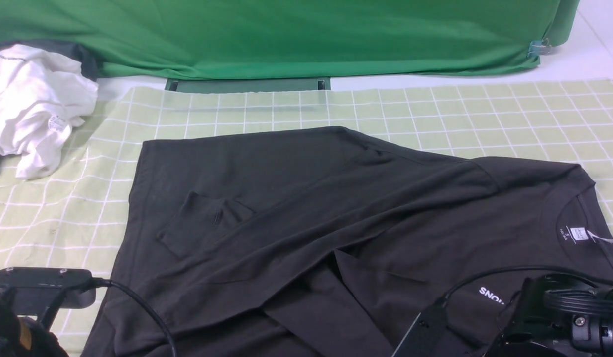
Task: Fold a long-sleeved shirt over a green coffee tablecloth.
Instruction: 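Fold the black garment in half by bringing its near edge over to the far edge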
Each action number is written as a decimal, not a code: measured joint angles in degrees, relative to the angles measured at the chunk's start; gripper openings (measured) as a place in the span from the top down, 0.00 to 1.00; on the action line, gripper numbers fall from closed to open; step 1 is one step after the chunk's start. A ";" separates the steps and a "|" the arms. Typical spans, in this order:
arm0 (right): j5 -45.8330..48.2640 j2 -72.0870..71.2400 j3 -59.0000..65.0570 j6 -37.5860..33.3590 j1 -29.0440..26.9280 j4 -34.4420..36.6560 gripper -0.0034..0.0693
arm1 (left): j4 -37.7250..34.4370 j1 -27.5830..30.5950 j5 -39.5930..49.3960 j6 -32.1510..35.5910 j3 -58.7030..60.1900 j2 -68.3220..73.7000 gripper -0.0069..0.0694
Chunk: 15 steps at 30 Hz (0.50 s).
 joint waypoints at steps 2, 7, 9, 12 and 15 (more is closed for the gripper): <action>2.29 -1.95 0.22 0.00 0.05 1.11 0.86 | -0.09 0.00 1.03 0.00 0.00 -0.97 0.88; 6.18 -9.10 -0.24 0.40 0.05 -0.49 0.86 | 0.64 0.00 2.07 -0.49 -2.26 -4.08 0.88; 8.02 -10.80 -1.61 1.33 -0.15 -2.32 0.86 | 1.53 0.00 2.14 -0.62 -4.26 -4.08 0.88; 11.43 -12.01 -6.13 1.63 -2.52 -5.60 0.86 | 4.31 0.00 1.50 -1.30 -9.10 -2.60 0.88; 12.53 -11.25 -12.91 -1.93 -9.05 -8.19 0.86 | 7.37 0.20 -0.64 -2.87 -15.54 2.61 0.88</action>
